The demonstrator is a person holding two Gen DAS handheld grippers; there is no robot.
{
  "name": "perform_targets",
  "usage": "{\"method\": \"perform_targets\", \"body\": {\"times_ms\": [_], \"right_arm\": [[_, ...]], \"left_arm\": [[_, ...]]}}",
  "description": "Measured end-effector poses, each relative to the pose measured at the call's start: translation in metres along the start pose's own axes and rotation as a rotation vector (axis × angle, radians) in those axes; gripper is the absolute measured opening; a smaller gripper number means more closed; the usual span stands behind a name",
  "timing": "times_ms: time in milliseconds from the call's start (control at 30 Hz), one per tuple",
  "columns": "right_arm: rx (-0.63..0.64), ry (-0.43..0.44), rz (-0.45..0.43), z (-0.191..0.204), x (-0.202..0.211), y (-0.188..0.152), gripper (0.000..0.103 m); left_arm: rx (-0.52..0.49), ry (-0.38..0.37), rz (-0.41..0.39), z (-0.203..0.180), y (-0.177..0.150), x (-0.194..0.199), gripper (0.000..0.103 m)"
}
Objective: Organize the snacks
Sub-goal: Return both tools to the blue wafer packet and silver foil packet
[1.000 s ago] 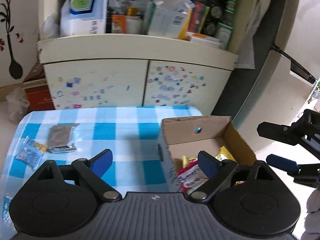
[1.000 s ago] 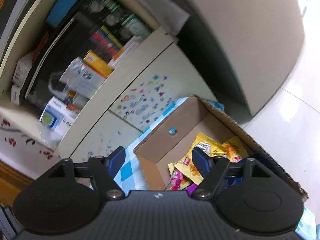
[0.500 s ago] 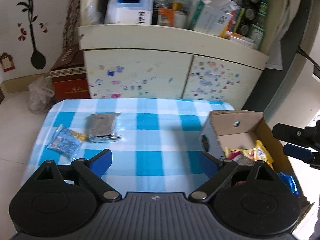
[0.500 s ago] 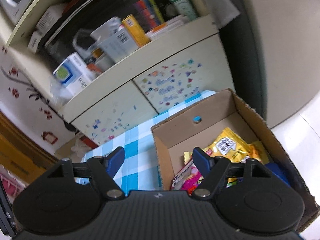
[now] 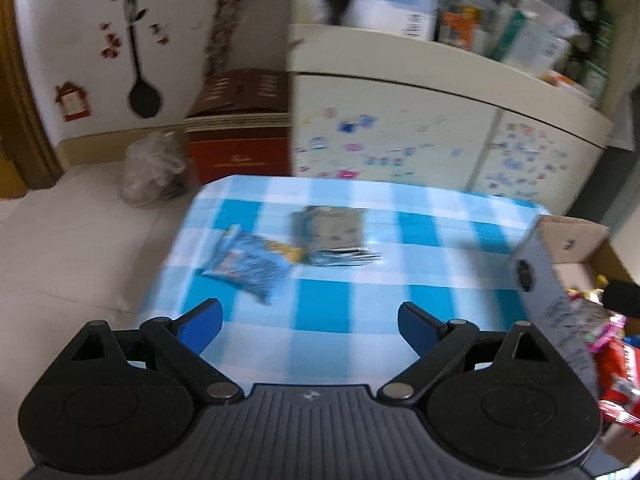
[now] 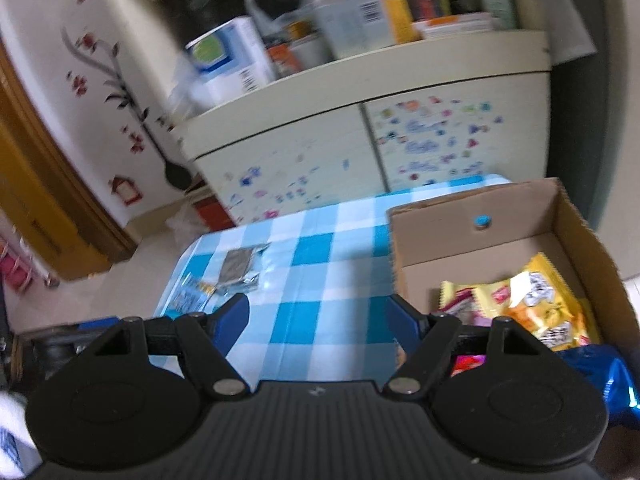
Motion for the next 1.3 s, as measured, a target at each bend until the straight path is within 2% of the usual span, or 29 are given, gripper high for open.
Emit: {"method": "perform_targets", "body": {"times_ms": [167,433,633,1067,1133,1233,1300], "right_arm": [[0.061,0.026,0.050,0.016,-0.014,-0.012,0.076],[0.118,0.034,0.113,0.029,-0.028,-0.029,0.076],[0.123,0.028,0.130,0.031,-0.032,-0.034,0.076],[0.154,0.014,0.176,0.042,-0.044,-0.048,0.076],[0.166,0.022,0.180,0.047,-0.045,-0.049,0.076],[0.195,0.023,0.192,0.053,-0.048,-0.053,0.076],[0.200,0.020,0.201,0.054,-0.050,-0.054,0.076]], "left_arm": [[0.045,0.045,0.006,0.027,0.000,-0.019,0.097],[0.041,0.088,0.008,0.040,0.004,-0.055,0.097],[0.196,0.113,0.048,0.062,0.016,-0.084,0.097],[0.288,0.163,0.075,0.062,0.044,-0.138,0.101],[0.274,0.167,0.095,0.059,0.042,-0.148,0.101],[0.270,0.213,0.141,0.060,0.036,-0.161,0.102],[0.285,0.200,0.142,0.060,0.034,-0.165,0.103]]}}
Point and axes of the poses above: each gripper's, at about its wrist camera, not at the fingertips, and x roughly against the way its jaws point, z to its left, y to its top, the point moved 8 cm from there along -x, roughly the way its jaws point, and after that the axes turned 10 degrees about y, right-handed, at the moved point
